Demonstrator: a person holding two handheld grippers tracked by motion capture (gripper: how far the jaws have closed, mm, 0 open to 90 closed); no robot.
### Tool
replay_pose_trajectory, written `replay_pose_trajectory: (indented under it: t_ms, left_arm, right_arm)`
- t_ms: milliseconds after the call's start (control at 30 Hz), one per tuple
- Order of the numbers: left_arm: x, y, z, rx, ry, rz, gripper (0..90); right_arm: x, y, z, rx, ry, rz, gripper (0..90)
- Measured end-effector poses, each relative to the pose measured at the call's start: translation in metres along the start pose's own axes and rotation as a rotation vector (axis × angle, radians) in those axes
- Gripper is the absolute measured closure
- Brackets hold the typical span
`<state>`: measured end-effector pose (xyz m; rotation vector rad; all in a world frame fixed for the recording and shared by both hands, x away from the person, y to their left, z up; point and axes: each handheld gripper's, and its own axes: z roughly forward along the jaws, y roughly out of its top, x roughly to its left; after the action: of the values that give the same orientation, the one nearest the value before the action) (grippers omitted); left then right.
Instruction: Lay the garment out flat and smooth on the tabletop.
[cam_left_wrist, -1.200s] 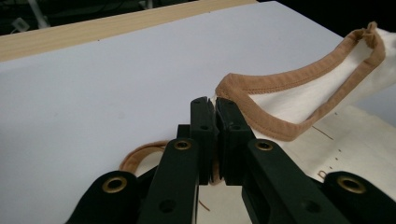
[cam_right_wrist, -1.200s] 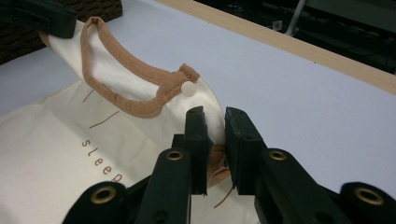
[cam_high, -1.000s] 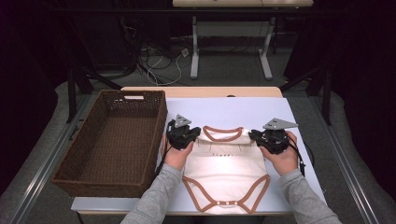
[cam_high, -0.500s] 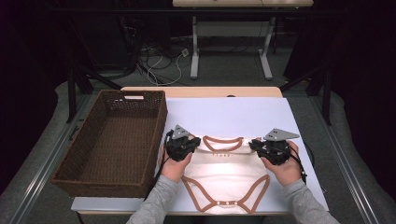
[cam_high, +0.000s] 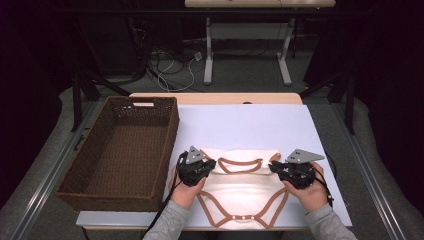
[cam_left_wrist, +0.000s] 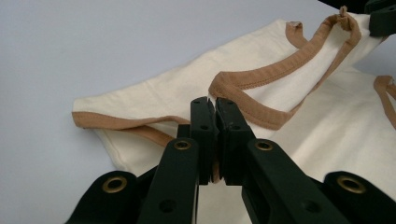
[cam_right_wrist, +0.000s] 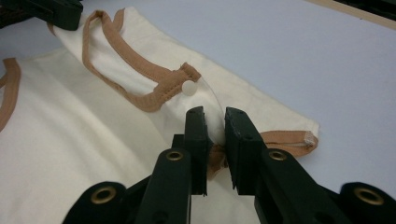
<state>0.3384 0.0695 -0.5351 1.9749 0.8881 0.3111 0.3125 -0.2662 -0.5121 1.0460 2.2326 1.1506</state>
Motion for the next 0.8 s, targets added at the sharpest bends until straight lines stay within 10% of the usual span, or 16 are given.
replay_pose_trajectory:
  t_ms: [800]
  left_arm:
    - [-0.023, -0.026, -0.022, 0.001, -0.048, 0.007, 86.6]
  right_arm:
    - [0.023, -0.022, -0.024, 0.027, 0.029, -0.027, 79.1]
